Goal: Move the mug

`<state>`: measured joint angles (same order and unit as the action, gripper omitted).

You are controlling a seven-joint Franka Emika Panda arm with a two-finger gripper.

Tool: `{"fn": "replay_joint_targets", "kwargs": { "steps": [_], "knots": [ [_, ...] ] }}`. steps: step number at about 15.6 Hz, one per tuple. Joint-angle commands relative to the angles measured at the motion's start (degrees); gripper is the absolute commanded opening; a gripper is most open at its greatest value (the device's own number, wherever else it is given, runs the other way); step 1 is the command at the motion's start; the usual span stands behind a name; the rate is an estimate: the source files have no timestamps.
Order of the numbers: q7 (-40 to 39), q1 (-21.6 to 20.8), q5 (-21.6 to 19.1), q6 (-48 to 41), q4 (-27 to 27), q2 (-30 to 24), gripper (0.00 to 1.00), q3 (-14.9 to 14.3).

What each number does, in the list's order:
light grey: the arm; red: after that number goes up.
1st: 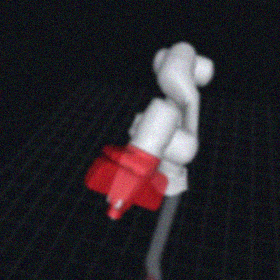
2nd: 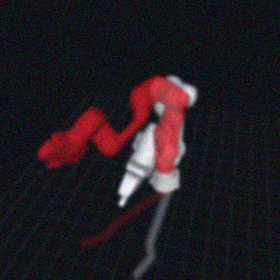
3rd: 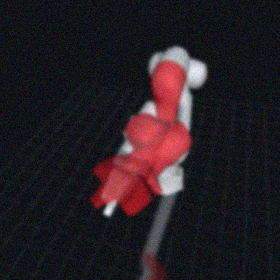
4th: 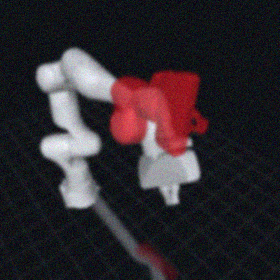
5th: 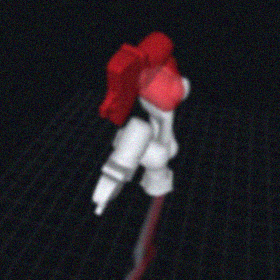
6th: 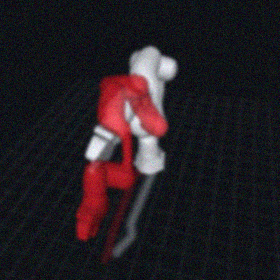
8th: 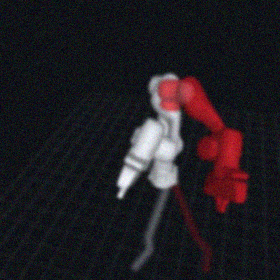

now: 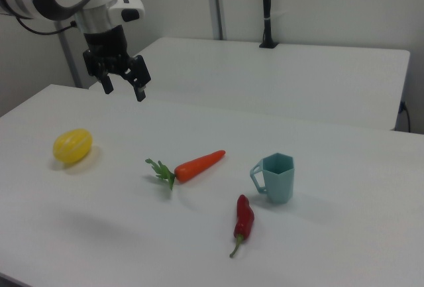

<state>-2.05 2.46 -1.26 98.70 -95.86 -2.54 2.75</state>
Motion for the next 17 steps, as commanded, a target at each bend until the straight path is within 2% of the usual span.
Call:
{"fn": "replay_joint_targets", "kwargs": {
  "steps": [1, 9, 14, 17],
  "knots": [
    [-0.8, -1.3, -0.3, -0.1, -2.8, -1.6, 1.0, -1.1],
    [0.4, -1.3, -0.4, -0.7, -2.8, -1.1, 1.0, -1.1],
    [21.3, -0.4, -1.1, 1.2, -1.5, 0.9, 1.0, -1.4],
    [36.8, 1.0, -1.1, 8.8, -1.3, 2.6, 1.0, -2.4]
  ]
}}
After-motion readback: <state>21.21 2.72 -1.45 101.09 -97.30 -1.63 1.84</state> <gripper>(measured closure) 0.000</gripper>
